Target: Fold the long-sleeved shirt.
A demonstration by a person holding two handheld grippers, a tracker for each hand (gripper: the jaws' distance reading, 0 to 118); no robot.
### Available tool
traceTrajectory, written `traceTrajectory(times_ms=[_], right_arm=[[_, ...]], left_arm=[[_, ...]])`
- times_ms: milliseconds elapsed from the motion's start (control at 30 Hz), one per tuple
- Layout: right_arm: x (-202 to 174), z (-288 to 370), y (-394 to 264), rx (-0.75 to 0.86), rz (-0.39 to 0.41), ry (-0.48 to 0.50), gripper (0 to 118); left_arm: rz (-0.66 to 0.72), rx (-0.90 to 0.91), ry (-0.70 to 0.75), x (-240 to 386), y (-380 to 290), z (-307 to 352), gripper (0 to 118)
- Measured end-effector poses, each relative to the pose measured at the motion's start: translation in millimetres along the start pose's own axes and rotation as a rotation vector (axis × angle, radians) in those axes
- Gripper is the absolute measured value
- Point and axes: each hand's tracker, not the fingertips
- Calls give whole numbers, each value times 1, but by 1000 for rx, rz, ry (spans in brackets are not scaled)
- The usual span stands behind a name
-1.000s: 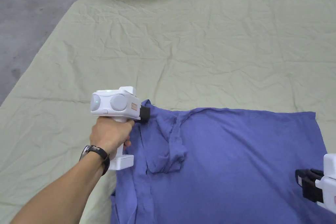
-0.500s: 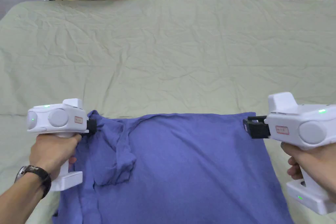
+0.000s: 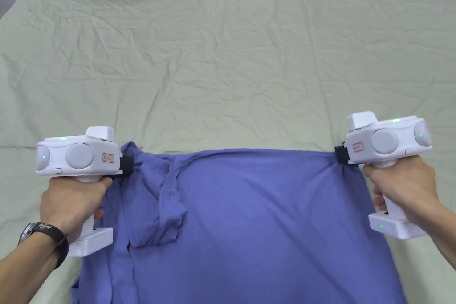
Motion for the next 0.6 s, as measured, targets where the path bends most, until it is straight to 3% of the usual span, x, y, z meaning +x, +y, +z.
traceTrajectory(times_ms=[33,100,200,300,600], right_arm=[[4,4,1,5,-35,9,7],[8,8,3,20,-24,7,7],[9,23,11,116,-46,-46,7],[12,33,21,127,-65,-18,7],[9,85,-18,197,-11,-3,7]], left_arm=[[-37,25,28,5,-3,2,12],[-79,41,55,13,-1,6,12],[5,63,5,6,18,13,12],[-61,69,18,11,32,19,12],[-70,162,-39,8,5,79,12]])
